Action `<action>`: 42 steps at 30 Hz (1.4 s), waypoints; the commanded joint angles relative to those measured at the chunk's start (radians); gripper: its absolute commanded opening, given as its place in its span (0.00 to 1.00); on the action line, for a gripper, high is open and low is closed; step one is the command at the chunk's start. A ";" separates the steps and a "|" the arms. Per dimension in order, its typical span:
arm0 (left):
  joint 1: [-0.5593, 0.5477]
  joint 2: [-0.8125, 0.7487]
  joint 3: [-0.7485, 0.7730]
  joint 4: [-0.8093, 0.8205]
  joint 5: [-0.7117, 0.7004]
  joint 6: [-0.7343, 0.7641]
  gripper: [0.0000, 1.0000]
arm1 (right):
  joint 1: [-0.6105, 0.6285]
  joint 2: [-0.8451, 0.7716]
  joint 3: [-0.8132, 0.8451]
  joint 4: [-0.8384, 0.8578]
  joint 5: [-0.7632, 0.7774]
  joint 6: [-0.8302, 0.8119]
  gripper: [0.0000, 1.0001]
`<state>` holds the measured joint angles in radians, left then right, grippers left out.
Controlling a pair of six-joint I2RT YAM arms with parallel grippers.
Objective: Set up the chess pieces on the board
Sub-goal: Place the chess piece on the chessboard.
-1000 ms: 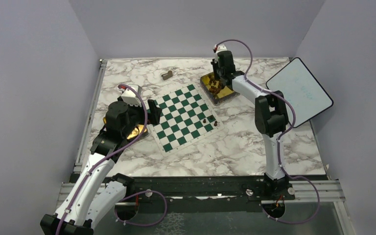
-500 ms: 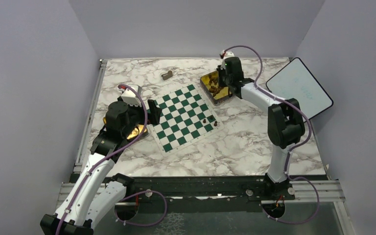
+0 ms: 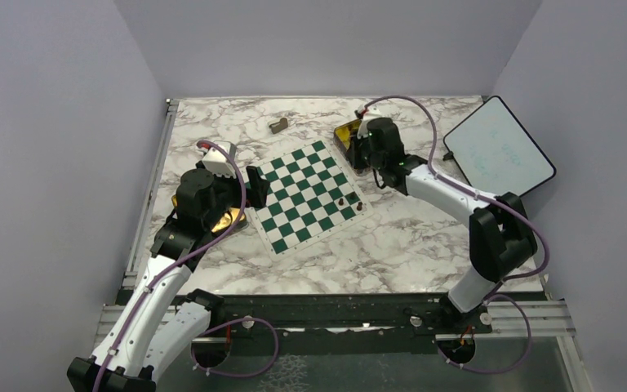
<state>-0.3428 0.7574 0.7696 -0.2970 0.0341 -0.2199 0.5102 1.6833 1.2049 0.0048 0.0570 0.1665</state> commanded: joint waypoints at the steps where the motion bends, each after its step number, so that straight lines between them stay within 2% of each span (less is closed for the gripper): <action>1: -0.007 -0.007 -0.009 0.015 0.018 0.001 0.99 | 0.075 -0.064 -0.082 0.028 -0.018 0.030 0.15; 13: -0.009 -0.011 -0.010 0.014 0.011 0.002 0.99 | 0.257 -0.069 -0.271 0.165 0.070 0.034 0.15; 26: -0.009 -0.010 -0.009 0.012 0.006 0.004 0.99 | 0.277 0.007 -0.333 0.256 0.092 0.014 0.16; 42: -0.009 -0.012 -0.009 0.012 0.008 0.005 0.99 | 0.286 0.069 -0.341 0.276 0.123 -0.001 0.16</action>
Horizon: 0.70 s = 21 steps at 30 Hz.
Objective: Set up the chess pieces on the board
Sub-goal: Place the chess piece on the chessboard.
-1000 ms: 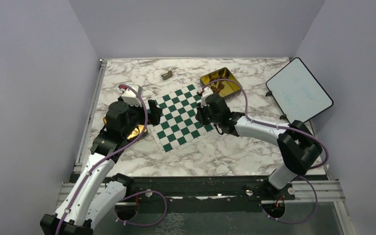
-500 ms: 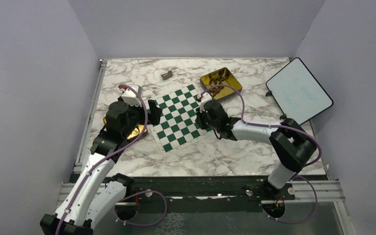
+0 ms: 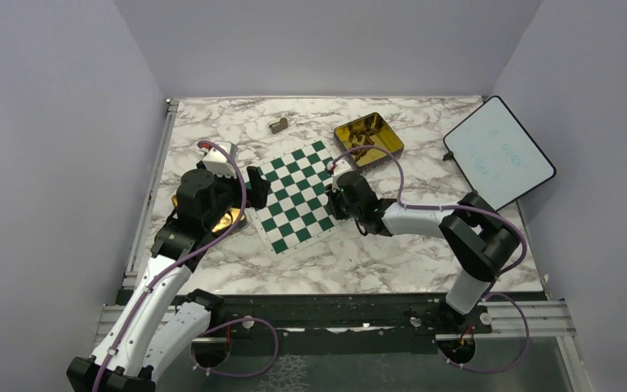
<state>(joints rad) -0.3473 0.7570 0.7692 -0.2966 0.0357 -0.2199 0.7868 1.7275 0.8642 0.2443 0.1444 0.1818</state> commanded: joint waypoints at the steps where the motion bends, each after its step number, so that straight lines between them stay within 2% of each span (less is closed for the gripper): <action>1: -0.004 -0.012 -0.008 0.011 0.006 0.005 0.99 | 0.009 0.028 0.001 0.038 0.036 -0.015 0.16; 21: -0.004 -0.018 -0.008 0.011 0.003 0.006 0.99 | 0.009 0.060 0.019 0.036 0.042 -0.015 0.16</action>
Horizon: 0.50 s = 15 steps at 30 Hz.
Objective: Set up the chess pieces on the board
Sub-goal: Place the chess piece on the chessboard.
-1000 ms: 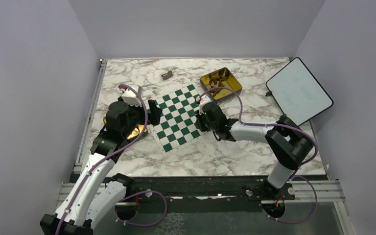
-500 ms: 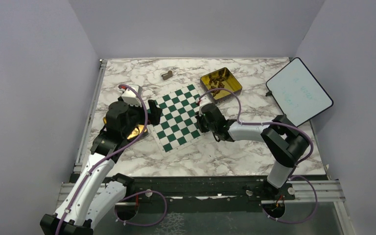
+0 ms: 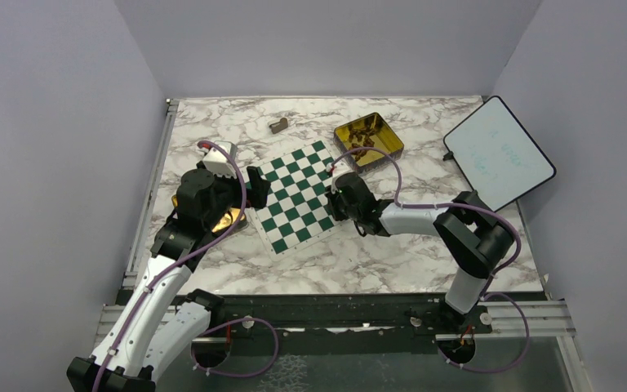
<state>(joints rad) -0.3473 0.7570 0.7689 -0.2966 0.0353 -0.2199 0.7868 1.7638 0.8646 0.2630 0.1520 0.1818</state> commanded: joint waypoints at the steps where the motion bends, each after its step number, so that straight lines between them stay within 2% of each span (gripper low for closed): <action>1: -0.004 -0.018 -0.008 0.010 0.003 0.006 0.99 | 0.009 0.025 0.021 0.016 0.035 -0.015 0.16; 15: -0.004 -0.019 -0.008 0.010 0.005 0.007 0.99 | 0.009 0.007 0.041 -0.007 0.046 -0.015 0.16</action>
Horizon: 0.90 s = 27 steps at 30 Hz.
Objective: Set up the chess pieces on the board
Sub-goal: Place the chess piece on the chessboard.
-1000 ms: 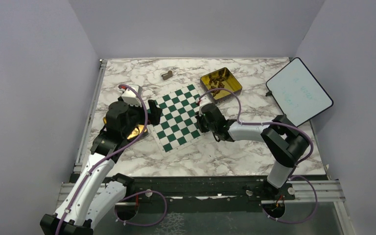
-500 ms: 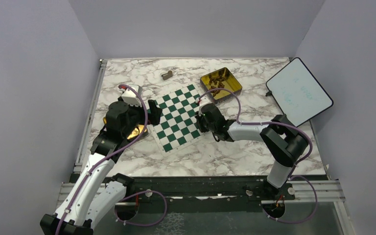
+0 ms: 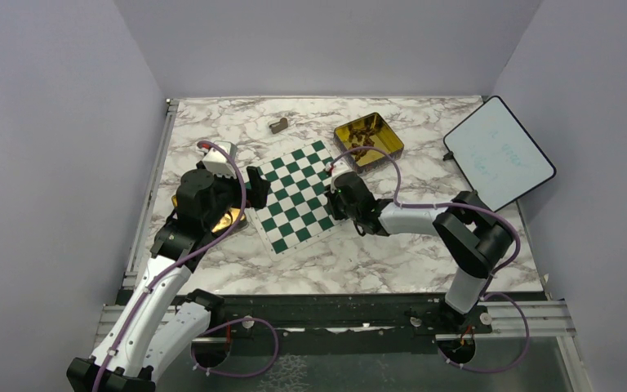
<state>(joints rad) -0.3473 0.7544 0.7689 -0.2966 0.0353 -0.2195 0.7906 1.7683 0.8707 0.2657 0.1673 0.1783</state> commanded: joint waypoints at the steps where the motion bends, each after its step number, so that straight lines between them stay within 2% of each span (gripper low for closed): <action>1: -0.004 -0.017 -0.008 0.010 0.005 0.006 0.99 | 0.005 0.001 0.037 -0.011 0.031 -0.010 0.16; 22: -0.004 -0.012 -0.008 0.010 0.008 0.005 0.99 | 0.005 0.018 0.024 -0.006 0.032 -0.004 0.16; 27: -0.004 -0.008 -0.007 0.007 -0.004 0.006 0.99 | 0.005 0.018 0.039 -0.034 0.021 -0.002 0.20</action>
<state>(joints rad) -0.3473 0.7544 0.7689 -0.2966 0.0353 -0.2199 0.7906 1.7748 0.8967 0.2451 0.1921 0.1722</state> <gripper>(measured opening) 0.990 0.181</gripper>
